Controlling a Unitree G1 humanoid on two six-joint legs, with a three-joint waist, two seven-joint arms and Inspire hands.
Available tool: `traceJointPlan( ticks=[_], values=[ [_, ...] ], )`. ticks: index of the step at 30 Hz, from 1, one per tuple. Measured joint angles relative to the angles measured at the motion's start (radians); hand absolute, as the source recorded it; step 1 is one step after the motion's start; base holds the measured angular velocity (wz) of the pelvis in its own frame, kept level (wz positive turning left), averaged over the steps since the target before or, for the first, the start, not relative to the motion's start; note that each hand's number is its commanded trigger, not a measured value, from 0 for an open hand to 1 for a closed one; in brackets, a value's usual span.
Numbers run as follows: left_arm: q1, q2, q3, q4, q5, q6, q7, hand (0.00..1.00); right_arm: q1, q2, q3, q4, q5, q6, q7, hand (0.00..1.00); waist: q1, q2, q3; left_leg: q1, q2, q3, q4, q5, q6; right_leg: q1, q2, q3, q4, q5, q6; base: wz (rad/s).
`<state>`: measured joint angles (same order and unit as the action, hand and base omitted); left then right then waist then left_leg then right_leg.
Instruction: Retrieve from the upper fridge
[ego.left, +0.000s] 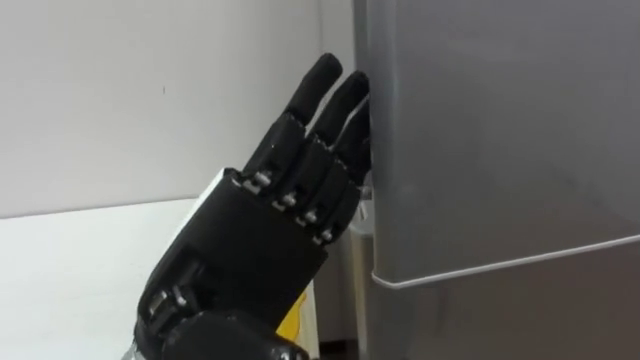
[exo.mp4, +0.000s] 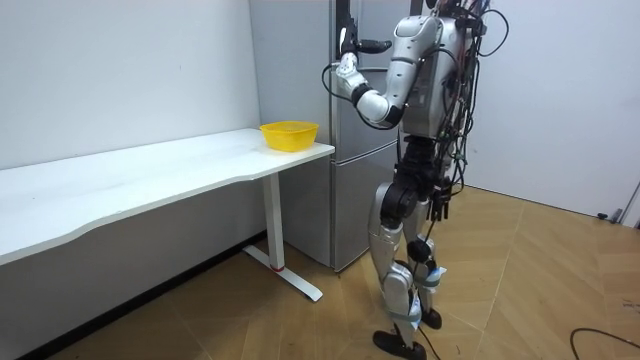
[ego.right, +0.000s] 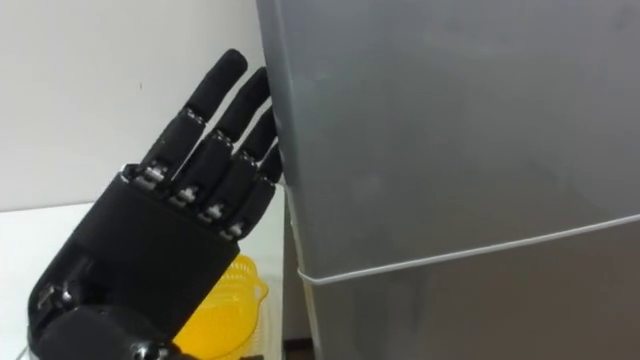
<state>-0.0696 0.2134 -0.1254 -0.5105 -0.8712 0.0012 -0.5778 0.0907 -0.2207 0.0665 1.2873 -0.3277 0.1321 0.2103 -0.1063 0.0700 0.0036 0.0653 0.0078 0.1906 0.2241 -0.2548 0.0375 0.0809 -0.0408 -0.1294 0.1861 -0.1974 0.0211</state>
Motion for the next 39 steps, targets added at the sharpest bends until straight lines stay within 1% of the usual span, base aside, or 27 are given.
traceJointPlan(
  ticks=[6,10,12,14,16,21,24,31,33,35,36,39],
  values=[
    [0.0,0.001,-0.033,0.0,-0.002,-0.016,0.0,0.0,-0.007,-0.011,0.001,-0.001,0.0,0.0,0.011,0.0,0.0,0.0,-0.0004,-0.001,-0.001,0.0,0.0,-0.003,0.005,0.0,-0.001,0.012,0.0,0.006,0.005,0.01],
    [0.0,0.001,-0.044,0.0,-0.014,-0.018,0.0,0.0,-0.02,-0.011,0.002,0.001,0.0,-0.001,0.011,0.0,0.0,0.0,-0.0005,-0.002,-0.003,0.002,0.003,-0.004,0.007,-0.001,-0.002,0.018,0.0,0.006,0.005,0.0],
    [0.0,0.001,-0.058,0.0,-0.014,-0.027,0.0,0.0,-0.027,-0.014,0.027,0.001,-0.003,-0.001,0.01,0.0,-0.002,0.0,-0.0006,-0.007,-0.003,0.002,0.012,-0.006,0.011,-0.001,-0.002,0.025,0.001,0.006,0.005,0.04],
    [0.0,0.001,-0.072,0.0,-0.015,-0.033,-0.001,0.0,-0.029,-0.015,0.03,0.001,-0.004,-0.001,0.01,0.0,-0.002,-0.001,-0.0009,-0.008,-0.005,0.003,0.013,-0.007,0.012,-0.001,-0.003,0.033,0.001,0.007,0.006,0.05],
    [0.0,0.001,-0.081,0.0,-0.02,-0.034,-0.003,0.0,-0.03,-0.015,0.03,0.001,-0.004,-0.001,0.011,0.0,-0.002,-0.002,-0.0009,-0.009,-0.005,0.006,0.014,-0.007,0.013,-0.001,-0.003,0.046,0.001,0.008,0.009,0.0],
    [-0.003,0.001,-0.089,0.0,-0.021,-0.037,-0.004,0.0,-0.031,-0.015,0.037,0.001,-0.002,-0.001,0.011,0.0,-0.005,-0.002,-0.0013,-0.014,-0.005,0.02,0.017,-0.011,0.02,-0.006,-0.005,0.047,0.002,0.01,0.011,0.0],
    [-0.005,0.007,-0.094,0.0,-0.021,-0.04,-0.004,0.0,-0.028,-0.017,0.042,0.0,-0.003,-0.001,0.012,0.0,-0.005,-0.002,-0.0014,-0.02,-0.005,0.026,0.018,-0.012,0.021,-0.012,-0.007,0.047,0.001,0.012,0.016,-0.04],
    [-0.006,0.019,-0.108,0.0,-0.023,-0.047,-0.021,0.0,-0.023,-0.02,0.052,0.0,-0.003,-0.001,0.022,0.0,-0.007,-0.004,-0.0013,-0.019,-0.005,0.031,0.018,-0.013,0.024,-0.013,-0.008,0.049,0.002,0.014,0.019,0.0],
    [-0.006,0.025,-0.12,0.0,-0.043,-0.051,-0.022,0.0,-0.024,-0.02,0.053,0.001,-0.004,-0.001,0.022,0.0,-0.012,-0.005,-0.0015,-0.019,-0.006,0.032,0.018,-0.014,0.025,-0.012,-0.008,0.05,0.003,0.014,0.019,0.05],
    [-0.006,0.032,-0.124,0.0,-0.056,-0.055,-0.024,0.0,-0.023,-0.02,0.063,0.001,-0.004,-0.001,0.02,0.0,-0.022,-0.006,-0.0015,-0.019,-0.006,0.036,0.02,-0.014,0.025,-0.012,-0.008,0.057,0.004,0.015,0.019,0.04],
    [-0.006,0.04,-0.125,0.001,-0.072,-0.055,-0.024,0.0,-0.023,-0.02,0.067,-0.001,-0.005,-0.001,0.02,0.0,-0.029,-0.007,-0.001,-0.019,-0.006,0.038,0.02,-0.014,0.026,-0.012,-0.008,0.072,0.004,0.015,0.02,0.0],
    [-0.006,0.044,-0.135,0.003,-0.092,-0.058,-0.024,0.0,-0.025,-0.021,0.067,-0.002,-0.004,-0.001,0.019,0.0,-0.031,-0.005,0.0,-0.018,-0.006,0.052,0.021,-0.018,0.032,-0.015,-0.008,0.081,0.003,0.017,0.023,-0.08]
  ],
)
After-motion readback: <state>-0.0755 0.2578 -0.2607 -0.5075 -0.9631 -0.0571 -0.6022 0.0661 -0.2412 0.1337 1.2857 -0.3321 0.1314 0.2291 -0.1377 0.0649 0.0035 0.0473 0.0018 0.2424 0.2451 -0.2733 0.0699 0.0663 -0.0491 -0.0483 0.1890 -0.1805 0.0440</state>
